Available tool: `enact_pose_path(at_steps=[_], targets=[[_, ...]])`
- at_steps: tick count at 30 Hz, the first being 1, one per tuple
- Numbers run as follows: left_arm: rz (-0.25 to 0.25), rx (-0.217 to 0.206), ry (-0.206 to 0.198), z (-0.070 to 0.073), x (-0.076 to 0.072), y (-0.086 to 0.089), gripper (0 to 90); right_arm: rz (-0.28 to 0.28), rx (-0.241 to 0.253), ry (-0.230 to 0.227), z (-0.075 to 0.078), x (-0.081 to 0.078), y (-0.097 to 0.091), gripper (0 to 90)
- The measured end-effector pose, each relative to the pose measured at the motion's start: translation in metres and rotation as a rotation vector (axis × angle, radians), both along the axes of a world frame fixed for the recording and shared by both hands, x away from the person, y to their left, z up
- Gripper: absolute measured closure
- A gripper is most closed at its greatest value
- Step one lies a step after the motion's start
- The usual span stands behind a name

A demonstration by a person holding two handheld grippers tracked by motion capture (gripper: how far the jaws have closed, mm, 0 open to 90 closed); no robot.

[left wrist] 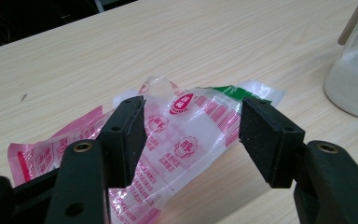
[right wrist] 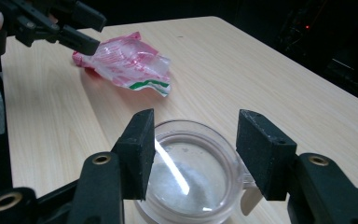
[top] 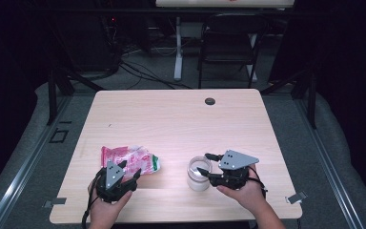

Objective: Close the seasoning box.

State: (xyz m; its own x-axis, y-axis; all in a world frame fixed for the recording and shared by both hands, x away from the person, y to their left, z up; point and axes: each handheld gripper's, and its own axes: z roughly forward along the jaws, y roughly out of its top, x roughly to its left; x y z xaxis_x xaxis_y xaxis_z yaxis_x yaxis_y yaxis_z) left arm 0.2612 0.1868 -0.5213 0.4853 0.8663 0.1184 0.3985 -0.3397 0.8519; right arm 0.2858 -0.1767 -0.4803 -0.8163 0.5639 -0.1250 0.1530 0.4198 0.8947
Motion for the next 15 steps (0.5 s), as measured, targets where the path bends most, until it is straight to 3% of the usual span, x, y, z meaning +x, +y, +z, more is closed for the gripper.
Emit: enact_pose_path(at_steps=[7, 15], targets=[[0.005, -0.002, 0.004, 0.0, 0.001, 0.001, 41.1, -0.075, 0.038, 0.01, 0.002, 0.008, -0.019, 47.0], [0.009, -0.003, 0.005, -0.001, 0.002, 0.002, 41.1, -0.207, 0.065, 0.047, -0.007, 0.021, -0.044, 47.0]])
